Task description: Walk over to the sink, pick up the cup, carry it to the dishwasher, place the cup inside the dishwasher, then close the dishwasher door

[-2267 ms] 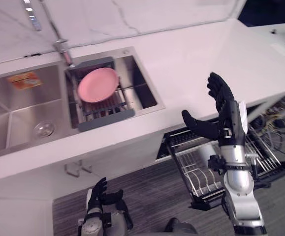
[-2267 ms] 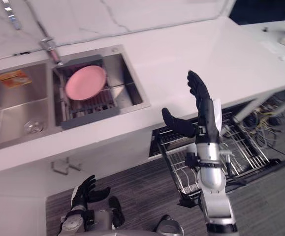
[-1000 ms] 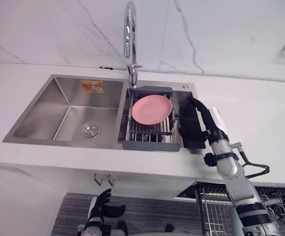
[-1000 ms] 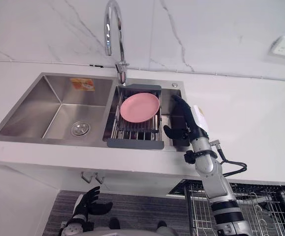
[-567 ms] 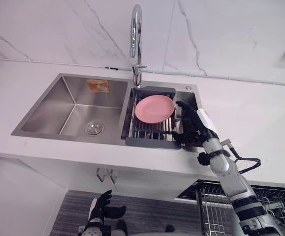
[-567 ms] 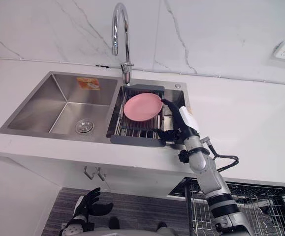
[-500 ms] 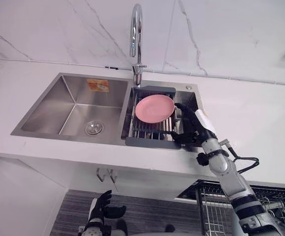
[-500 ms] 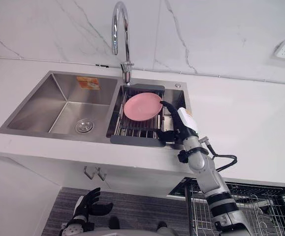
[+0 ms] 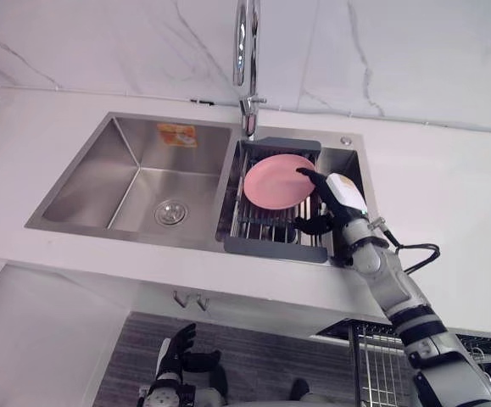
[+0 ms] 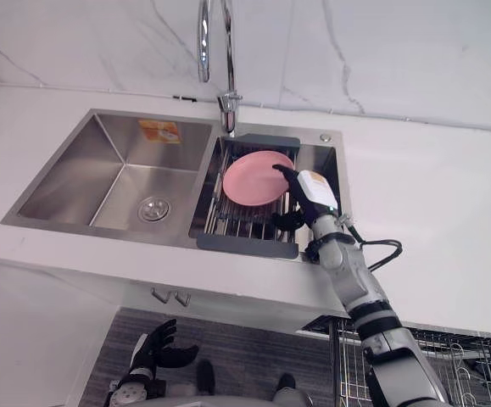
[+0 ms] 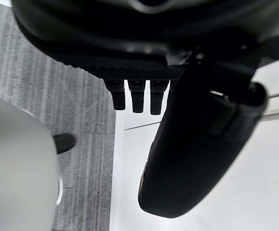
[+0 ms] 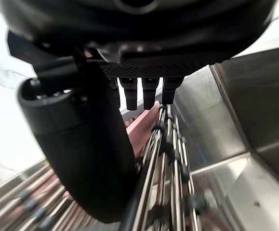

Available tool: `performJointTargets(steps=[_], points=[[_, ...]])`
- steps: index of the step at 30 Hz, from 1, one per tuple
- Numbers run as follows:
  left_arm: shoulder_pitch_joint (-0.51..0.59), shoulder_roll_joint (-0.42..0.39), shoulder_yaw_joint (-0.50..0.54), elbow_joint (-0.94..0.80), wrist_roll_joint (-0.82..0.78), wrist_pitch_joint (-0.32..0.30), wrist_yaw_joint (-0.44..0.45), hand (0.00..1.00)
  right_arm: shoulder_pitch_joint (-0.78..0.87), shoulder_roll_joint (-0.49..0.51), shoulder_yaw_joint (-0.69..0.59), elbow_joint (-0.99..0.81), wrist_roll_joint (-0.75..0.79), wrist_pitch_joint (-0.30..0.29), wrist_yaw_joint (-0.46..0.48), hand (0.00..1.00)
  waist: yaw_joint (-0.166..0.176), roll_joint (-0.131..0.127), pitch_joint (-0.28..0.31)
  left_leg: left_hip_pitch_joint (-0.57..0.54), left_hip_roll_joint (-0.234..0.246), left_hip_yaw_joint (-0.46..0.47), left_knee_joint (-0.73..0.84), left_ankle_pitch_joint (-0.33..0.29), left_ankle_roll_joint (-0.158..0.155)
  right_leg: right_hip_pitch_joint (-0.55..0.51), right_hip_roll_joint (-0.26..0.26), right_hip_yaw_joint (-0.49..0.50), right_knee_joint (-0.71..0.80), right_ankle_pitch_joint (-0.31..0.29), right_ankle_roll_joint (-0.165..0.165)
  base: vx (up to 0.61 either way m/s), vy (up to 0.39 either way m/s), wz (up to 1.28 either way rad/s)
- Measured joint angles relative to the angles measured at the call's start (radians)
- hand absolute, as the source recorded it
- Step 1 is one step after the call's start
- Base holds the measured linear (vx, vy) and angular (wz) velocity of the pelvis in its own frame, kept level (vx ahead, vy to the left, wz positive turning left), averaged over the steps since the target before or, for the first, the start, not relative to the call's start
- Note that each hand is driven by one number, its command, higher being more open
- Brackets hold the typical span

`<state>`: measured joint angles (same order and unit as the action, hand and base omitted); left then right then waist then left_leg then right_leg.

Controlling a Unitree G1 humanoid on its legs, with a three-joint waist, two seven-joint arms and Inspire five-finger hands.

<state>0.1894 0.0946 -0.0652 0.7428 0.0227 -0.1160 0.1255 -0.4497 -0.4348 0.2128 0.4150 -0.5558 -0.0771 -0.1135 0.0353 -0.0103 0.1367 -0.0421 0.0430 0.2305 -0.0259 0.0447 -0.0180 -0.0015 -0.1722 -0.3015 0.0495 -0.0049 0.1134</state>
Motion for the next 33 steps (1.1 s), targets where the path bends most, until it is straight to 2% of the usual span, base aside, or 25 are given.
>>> performJointTargets(steps=[7,8,13,20,28,33], points=[[-0.037,-0.012,0.038,-0.001,-0.025,-0.002,0.006,0.90,-0.194,-0.005,0.012,0.127,-0.069,0.055,-0.029,0.90,0.032,0.005,0.070,-0.069,0.016,-0.008,0.076,-0.020,0.012,-0.026,0.008,-0.015,0.004,0.005,-0.007,-0.03,-0.008,0.07],[-0.040,-0.012,0.039,-0.001,-0.025,-0.002,0.009,0.90,-0.221,-0.005,0.016,0.150,-0.078,0.060,-0.031,0.30,0.035,0.005,0.073,-0.081,0.019,-0.010,0.086,-0.025,0.012,-0.033,0.010,-0.016,0.004,0.006,-0.009,0.00,0.000,0.00],[-0.053,-0.011,0.041,-0.001,-0.036,-0.003,0.031,0.90,-0.284,-0.006,0.042,0.188,-0.156,0.063,-0.055,0.30,0.035,0.011,0.098,-0.107,0.034,-0.009,0.130,-0.045,0.010,-0.041,0.020,-0.012,0.004,0.008,-0.014,-0.02,-0.010,-0.04],[-0.056,-0.012,0.039,-0.001,-0.043,-0.003,0.038,0.90,-0.340,-0.019,0.037,0.188,-0.180,0.074,-0.119,0.30,0.036,0.013,0.105,-0.122,0.043,-0.004,0.136,-0.044,0.009,-0.054,0.027,-0.009,0.003,0.007,-0.021,-0.02,-0.005,-0.01],[-0.055,-0.015,0.037,0.000,-0.040,-0.002,0.038,0.90,-0.156,-0.033,-0.004,-0.070,-0.190,0.058,-0.143,0.30,0.033,0.012,0.105,-0.078,0.043,0.002,0.135,-0.044,0.009,-0.015,0.026,-0.004,0.004,0.007,-0.020,0.05,-0.006,-0.02],[-0.052,-0.016,0.036,0.006,-0.032,-0.001,0.028,0.90,-0.014,-0.031,-0.099,-0.301,-0.187,0.030,-0.169,0.30,0.027,0.012,0.104,-0.021,0.042,0.026,0.116,-0.048,0.004,0.021,0.025,0.015,0.004,0.006,-0.019,0.02,0.006,-0.11]])
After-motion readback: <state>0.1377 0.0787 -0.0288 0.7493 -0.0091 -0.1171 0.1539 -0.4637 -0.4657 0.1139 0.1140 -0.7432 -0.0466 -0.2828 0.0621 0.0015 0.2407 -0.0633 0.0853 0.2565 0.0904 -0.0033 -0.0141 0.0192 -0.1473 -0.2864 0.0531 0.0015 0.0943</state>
